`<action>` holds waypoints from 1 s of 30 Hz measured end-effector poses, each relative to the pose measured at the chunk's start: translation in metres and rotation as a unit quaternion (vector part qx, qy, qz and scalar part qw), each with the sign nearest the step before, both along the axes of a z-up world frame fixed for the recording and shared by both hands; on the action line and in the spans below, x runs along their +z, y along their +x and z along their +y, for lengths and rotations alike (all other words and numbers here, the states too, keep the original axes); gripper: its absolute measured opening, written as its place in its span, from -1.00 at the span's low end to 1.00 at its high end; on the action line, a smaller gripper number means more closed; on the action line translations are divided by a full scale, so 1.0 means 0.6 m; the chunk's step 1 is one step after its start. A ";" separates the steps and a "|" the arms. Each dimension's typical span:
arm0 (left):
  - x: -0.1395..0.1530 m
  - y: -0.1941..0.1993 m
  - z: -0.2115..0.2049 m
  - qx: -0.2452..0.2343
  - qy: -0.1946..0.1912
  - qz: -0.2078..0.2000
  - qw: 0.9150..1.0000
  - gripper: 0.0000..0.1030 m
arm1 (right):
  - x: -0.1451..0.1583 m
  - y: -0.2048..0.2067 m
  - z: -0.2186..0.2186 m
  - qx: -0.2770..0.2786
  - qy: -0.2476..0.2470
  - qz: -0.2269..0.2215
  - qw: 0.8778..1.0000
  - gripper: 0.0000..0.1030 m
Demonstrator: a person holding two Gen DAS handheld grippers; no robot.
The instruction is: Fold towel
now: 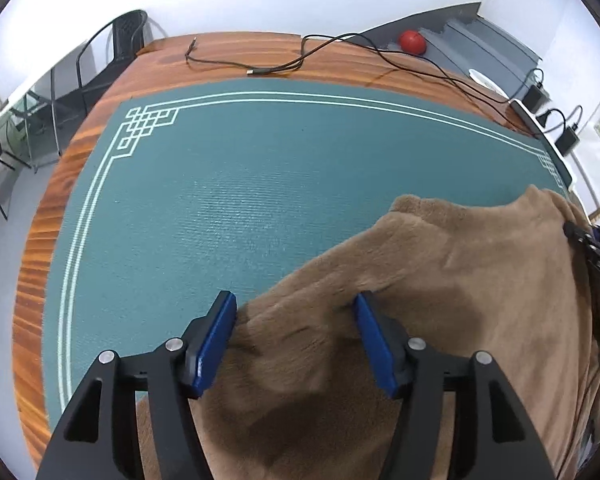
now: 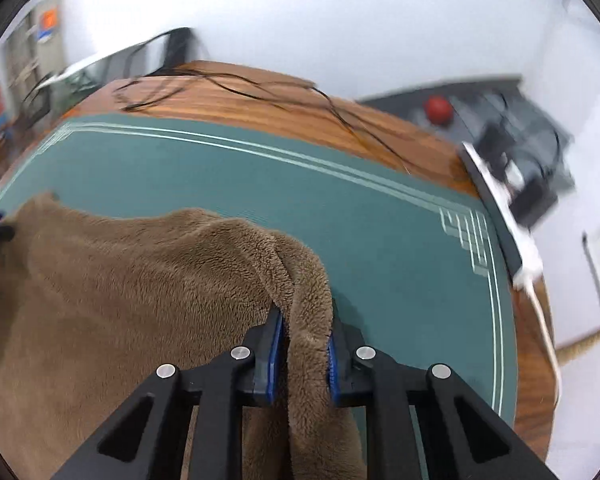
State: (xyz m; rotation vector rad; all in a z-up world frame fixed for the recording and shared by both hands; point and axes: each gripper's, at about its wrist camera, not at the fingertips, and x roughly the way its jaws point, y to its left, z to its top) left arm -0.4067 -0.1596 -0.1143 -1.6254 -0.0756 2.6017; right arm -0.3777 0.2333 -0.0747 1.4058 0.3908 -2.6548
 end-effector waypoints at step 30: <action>-0.027 0.347 -0.197 0.280 0.128 -0.001 0.951 0.55 | 0.028 0.283 0.137 -0.107 0.005 0.005 0.994 0.51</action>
